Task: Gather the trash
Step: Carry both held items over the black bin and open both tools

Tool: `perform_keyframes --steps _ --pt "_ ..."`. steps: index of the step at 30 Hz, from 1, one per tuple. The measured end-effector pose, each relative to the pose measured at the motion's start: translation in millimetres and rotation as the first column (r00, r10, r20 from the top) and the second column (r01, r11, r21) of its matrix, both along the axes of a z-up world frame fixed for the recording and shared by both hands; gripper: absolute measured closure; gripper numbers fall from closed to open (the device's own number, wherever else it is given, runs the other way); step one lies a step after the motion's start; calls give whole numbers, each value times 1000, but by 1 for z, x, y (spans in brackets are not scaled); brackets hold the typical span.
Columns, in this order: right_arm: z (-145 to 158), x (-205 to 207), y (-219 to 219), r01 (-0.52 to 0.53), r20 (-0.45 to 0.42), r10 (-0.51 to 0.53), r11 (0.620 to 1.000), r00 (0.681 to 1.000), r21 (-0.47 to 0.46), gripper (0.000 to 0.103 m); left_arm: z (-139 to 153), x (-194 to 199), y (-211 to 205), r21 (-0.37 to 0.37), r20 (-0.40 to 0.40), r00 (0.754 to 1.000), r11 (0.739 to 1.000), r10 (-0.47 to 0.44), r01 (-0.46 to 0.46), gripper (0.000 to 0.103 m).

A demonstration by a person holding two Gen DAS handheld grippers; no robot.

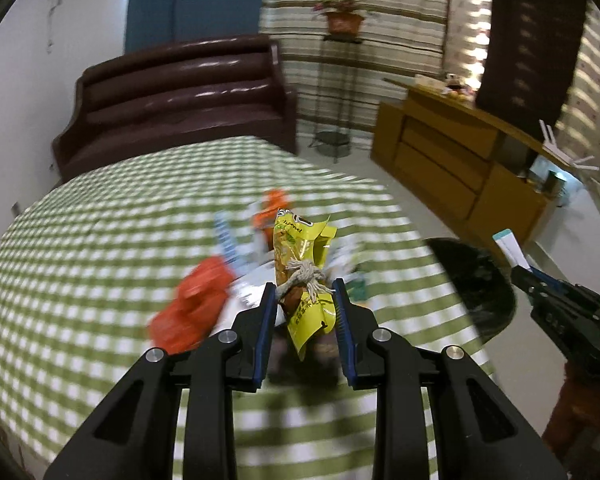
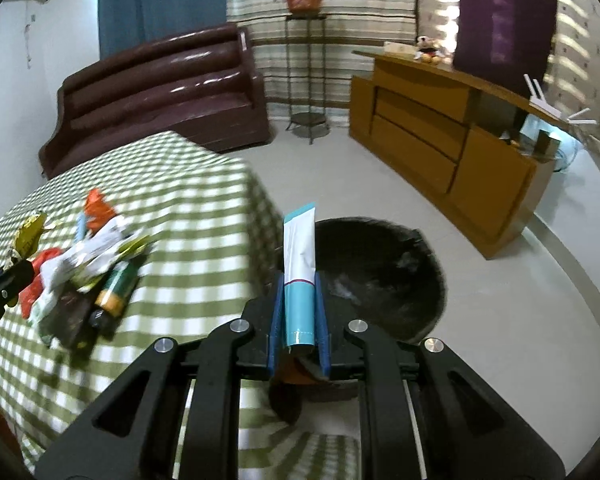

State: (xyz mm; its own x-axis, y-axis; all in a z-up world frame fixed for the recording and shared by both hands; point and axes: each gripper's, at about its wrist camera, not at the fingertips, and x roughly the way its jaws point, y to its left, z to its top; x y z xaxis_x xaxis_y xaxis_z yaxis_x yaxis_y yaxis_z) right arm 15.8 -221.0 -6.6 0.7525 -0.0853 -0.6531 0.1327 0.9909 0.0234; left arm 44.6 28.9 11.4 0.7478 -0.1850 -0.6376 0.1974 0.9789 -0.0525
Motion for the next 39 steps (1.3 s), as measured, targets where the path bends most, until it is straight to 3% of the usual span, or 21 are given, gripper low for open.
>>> perform_keyframes --steps 16,33,34,37,39 --pt "-13 26 -77 75 15 -75 996 997 47 88 -16 52 -131 37 -13 986 985 -166 167 74" --pt "-39 63 -111 87 -17 -86 992 996 95 88 -41 90 -182 116 -68 979 973 -192 199 74" --pt "-40 64 -111 86 -20 -85 992 996 97 87 -43 92 -182 121 -71 980 973 -188 195 72" --pt "-44 68 -115 93 -26 -91 990 995 105 86 -46 95 -182 118 -84 980 975 -178 187 54" --pt "-45 71 -117 98 -32 -95 989 995 111 83 -46 95 -180 120 -78 982 976 -171 180 50"
